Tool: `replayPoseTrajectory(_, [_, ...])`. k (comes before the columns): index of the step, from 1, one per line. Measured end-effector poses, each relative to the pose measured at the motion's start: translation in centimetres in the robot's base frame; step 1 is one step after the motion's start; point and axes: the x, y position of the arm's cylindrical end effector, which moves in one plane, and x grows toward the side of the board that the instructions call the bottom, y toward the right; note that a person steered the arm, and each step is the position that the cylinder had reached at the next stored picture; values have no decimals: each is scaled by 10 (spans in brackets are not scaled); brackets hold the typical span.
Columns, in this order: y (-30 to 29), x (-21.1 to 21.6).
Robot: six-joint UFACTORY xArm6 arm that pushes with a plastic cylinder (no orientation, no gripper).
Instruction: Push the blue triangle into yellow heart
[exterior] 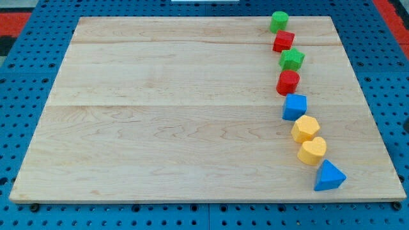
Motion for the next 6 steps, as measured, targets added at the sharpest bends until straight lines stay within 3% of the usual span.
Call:
replayPoseTrajectory(2, [-51,91])
replayPoseTrajectory(5, [-187,82])
replayPoseTrajectory(6, [-191,78])
